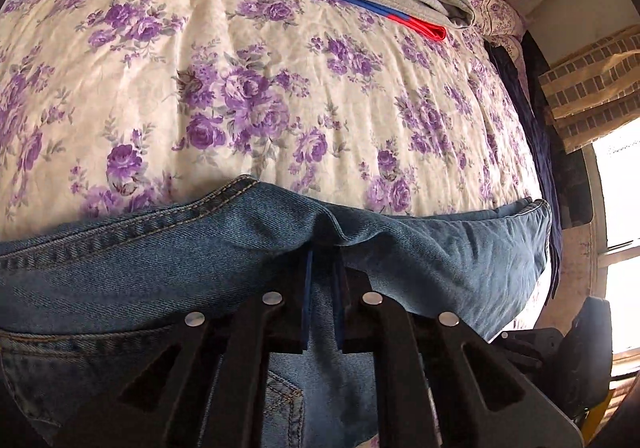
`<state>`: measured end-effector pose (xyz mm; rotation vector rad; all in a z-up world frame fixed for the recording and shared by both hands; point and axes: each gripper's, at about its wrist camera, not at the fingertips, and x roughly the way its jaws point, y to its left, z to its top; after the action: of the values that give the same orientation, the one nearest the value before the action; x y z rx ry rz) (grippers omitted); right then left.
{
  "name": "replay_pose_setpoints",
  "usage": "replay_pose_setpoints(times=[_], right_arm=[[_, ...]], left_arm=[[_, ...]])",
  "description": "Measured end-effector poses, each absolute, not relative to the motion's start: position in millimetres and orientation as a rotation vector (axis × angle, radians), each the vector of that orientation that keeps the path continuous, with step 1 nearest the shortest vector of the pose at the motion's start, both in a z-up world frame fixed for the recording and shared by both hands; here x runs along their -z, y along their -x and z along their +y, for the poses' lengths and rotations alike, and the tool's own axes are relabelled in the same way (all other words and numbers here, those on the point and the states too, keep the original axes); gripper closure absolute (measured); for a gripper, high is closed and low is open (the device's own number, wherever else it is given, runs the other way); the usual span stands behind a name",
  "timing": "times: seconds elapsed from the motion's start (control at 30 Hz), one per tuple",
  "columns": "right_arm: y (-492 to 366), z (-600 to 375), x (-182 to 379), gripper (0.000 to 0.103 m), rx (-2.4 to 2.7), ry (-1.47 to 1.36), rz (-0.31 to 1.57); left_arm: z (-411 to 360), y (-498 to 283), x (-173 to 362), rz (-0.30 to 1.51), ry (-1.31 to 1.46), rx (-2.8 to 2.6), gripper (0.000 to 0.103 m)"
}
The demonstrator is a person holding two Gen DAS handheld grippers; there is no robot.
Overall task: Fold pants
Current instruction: 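Grasp the leg hem with the right tool and stretch it from the left tool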
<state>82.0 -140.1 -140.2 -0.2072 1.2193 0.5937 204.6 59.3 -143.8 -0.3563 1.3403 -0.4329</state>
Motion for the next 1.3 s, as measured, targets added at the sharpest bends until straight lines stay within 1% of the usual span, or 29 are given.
replay_pose_setpoints(times=[0.17, 0.2, 0.27, 0.3, 0.33, 0.37, 0.47, 0.6, 0.7, 0.8, 0.97, 1.13, 1.17, 1.2, 1.23, 1.3], right_arm=[[-71.1, -142.9, 133.8, 0.090, -0.565, 0.183, 1.168], [-65.1, -149.8, 125.2, 0.087, -0.554, 0.138, 1.159], [-45.8, -176.5, 98.3, 0.067, -0.557, -0.008, 1.087], [-35.7, -195.3, 84.8, 0.042, -0.547, -0.080, 1.029], [-26.1, -215.2, 74.1, 0.032, -0.511, -0.134, 0.978], [-18.4, -235.8, 66.1, 0.024, -0.450, -0.174, 0.942], [-5.1, -303.0, 67.4, 0.024, -0.248, -0.306, 0.931], [3.5, -393.3, 89.7, 0.024, -0.064, -0.563, 0.919], [7.0, -439.6, 108.0, 0.024, -0.031, -0.733, 0.881], [-0.9, -459.3, 126.8, 0.024, -0.071, -0.853, 0.888], [-22.2, -464.5, 146.8, 0.025, -0.120, -0.931, 0.904], [-55.3, -456.9, 153.4, 0.026, -0.116, -0.876, 0.871], [-62.6, -453.9, 152.1, 0.028, -0.099, -0.855, 0.868], [-66.6, -453.1, 149.6, 0.049, -0.073, -0.833, 0.861], [-70.4, -454.5, 148.4, 0.084, -0.070, -0.820, 0.853], [-72.0, -460.0, 145.9, 0.088, -0.103, -0.839, 0.822]], left_arm=[[50.6, -200.4, 139.0, 1.314, 0.299, 0.414, 0.095], [48.3, -197.4, 136.5, 1.307, 0.285, 0.407, 0.095], [42.5, -185.6, 128.5, 1.302, 0.275, 0.423, 0.096], [37.6, -176.3, 121.9, 1.294, 0.274, 0.455, 0.096], [32.5, -165.8, 114.3, 1.280, 0.269, 0.482, 0.096], [25.5, -154.3, 107.0, 1.260, 0.260, 0.497, 0.096], [-3.6, -124.8, 100.4, 1.245, 0.229, 0.543, 0.096], [-42.6, -109.1, 128.9, 1.309, 0.141, 0.528, 0.096], [-43.1, -94.8, 132.9, 1.283, 0.133, 0.509, 0.094], [-39.0, -87.9, 134.0, 1.280, 0.143, 0.501, 0.093], [-36.2, -90.9, 135.2, 1.295, 0.161, 0.492, 0.093], [-38.1, -91.9, 135.4, 1.302, 0.143, 0.487, 0.093], [-38.3, -92.5, 135.5, 1.310, 0.143, 0.487, 0.093], [-37.9, -93.2, 135.6, 1.314, 0.144, 0.488, 0.093], [-37.3, -93.6, 135.8, 1.317, 0.144, 0.489, 0.093], [-38.8, -94.9, 136.9, 1.320, 0.143, 0.489, 0.092]])
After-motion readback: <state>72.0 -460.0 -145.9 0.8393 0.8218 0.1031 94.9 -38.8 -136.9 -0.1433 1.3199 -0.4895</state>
